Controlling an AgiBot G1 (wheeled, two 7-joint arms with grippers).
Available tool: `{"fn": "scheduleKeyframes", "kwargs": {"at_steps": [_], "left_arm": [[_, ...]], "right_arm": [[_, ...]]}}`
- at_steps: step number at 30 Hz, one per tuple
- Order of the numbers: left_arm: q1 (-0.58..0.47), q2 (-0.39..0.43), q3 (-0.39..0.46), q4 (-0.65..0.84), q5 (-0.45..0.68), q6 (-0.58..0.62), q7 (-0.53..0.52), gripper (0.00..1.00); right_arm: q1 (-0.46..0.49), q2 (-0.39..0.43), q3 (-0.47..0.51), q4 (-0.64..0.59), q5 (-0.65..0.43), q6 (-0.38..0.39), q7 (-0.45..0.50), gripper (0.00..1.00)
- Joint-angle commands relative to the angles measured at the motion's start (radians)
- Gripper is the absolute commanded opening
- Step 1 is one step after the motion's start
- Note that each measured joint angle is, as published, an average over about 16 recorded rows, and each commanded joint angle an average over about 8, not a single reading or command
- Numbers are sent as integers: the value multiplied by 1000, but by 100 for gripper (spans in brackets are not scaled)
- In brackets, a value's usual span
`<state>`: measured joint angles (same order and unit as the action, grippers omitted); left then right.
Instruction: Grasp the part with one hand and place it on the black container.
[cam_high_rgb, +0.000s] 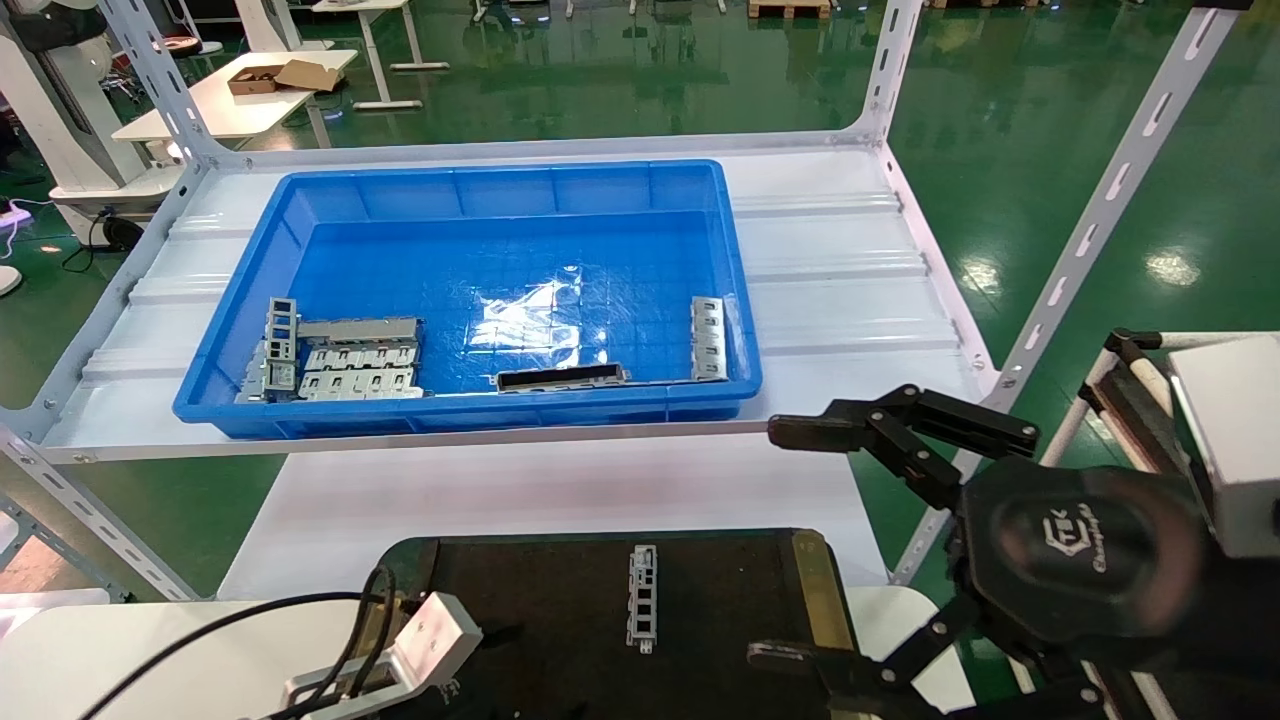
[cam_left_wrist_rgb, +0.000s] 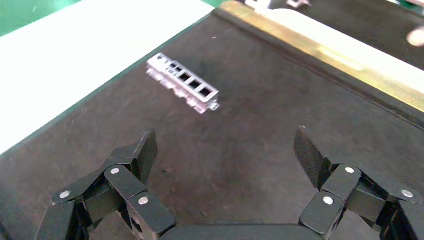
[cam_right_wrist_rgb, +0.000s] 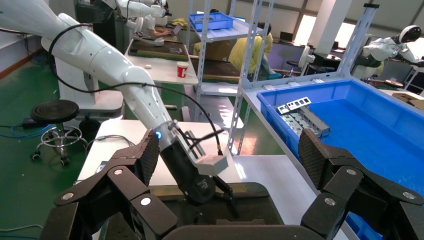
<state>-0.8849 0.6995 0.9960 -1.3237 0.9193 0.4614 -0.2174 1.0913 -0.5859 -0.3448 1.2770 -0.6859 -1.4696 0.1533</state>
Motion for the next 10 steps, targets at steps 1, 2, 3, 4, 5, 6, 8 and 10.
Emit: {"fn": "scheduleKeyframes", "kwargs": {"at_steps": [1, 2, 3, 4, 5, 6, 8, 10], "left_arm": [[3, -17, -24, -3, -14, 48, 44, 100], [7, -21, -38, -1, -28, 71, 68, 100], [12, -25, -53, 3, -43, 94, 92, 100], [17, -27, -67, 7, -59, 115, 117, 100], [23, -28, -83, 13, -77, 138, 143, 100], [29, -28, -99, 20, -96, 161, 170, 100], [39, -26, -124, 32, -126, 195, 210, 100], [46, -23, -141, 41, -146, 218, 239, 100]], "right_arm": [[0, 0, 0, 0, 0, 0, 0, 100], [0, 0, 0, 0, 0, 0, 0, 100], [0, 0, 0, 0, 0, 0, 0, 100], [0, 0, 0, 0, 0, 0, 0, 100], [0, 0, 0, 0, 0, 0, 0, 100], [0, 0, 0, 0, 0, 0, 0, 100], [0, 0, 0, 0, 0, 0, 0, 100], [0, 0, 0, 0, 0, 0, 0, 100]]}}
